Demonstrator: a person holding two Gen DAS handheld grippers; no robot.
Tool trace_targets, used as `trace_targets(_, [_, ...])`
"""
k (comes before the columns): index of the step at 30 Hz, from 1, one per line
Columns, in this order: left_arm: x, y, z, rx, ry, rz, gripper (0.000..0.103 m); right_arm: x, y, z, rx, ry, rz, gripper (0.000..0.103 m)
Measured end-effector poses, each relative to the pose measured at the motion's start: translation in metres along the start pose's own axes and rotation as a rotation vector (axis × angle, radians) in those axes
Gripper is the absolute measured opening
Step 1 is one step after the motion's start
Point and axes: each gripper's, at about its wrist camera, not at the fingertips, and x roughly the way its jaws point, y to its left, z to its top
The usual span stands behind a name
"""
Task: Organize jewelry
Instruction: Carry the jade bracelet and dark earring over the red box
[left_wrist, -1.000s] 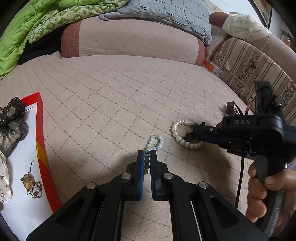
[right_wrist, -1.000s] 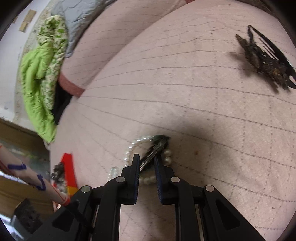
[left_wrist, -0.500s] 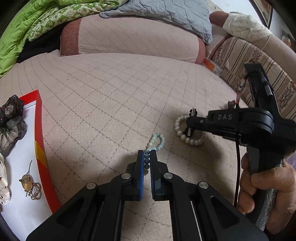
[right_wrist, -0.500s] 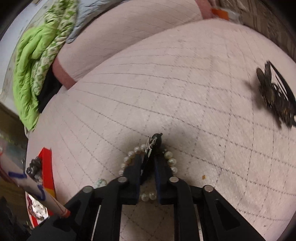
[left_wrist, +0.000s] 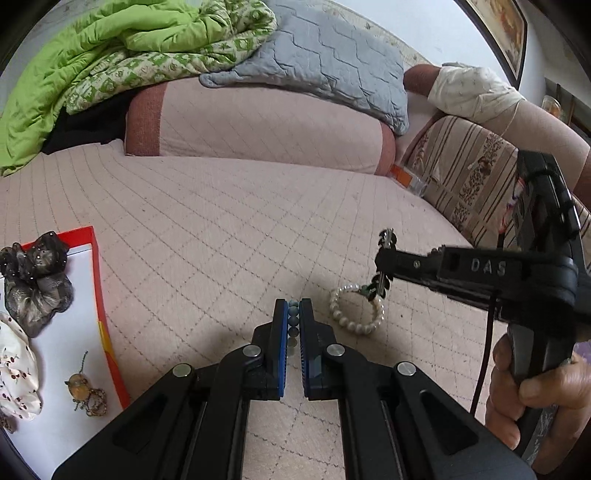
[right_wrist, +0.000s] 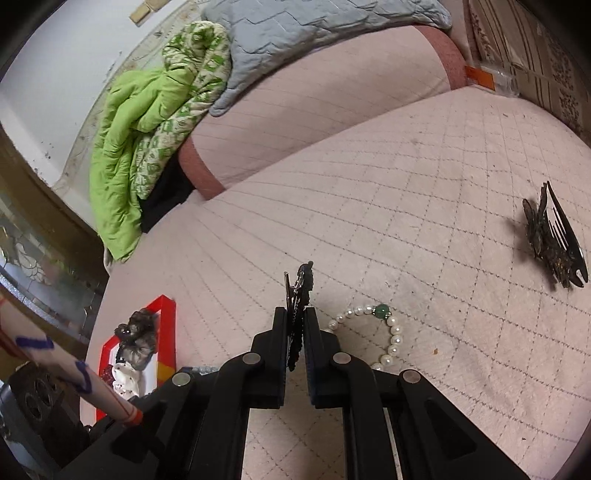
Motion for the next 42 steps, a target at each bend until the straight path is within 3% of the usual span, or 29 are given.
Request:
trace_targets(14, [-0.025,0.01,0.012,-0.018,-0.079,0.011,0.005,0.002,0.036,-0.007,-0.128,-0.022,0.079,0.009])
trace_targets(21, [-0.062,0.024,0.012,-0.03,-0.117,0.044,0.006,0.008,0.067,-0.016,-0.184,-0.013,0.146,0.009])
trace_targets(29, [-0.125,0.068,-0.001,-0.102,-0.186,0.134,0.006,0.015,0.112,-0.043,-0.253,0.006,0.229,0.009])
trace_targets(34, [-0.171,0.104,-0.028,-0.169,-0.213,0.227,0.006,0.025,0.142,-0.061,-0.292,0.033,0.271,0.009])
trace_targets(39, [-0.198,0.138,-0.058,-0.231,-0.201,0.311,0.006,0.039,0.166,-0.074,-0.322,0.057,0.298,0.009])
trace_targets(42, [-0.202,0.162,-0.067,-0.296,-0.177,0.321,0.006,0.05,0.173,-0.08,-0.324,0.072,0.302,0.009])
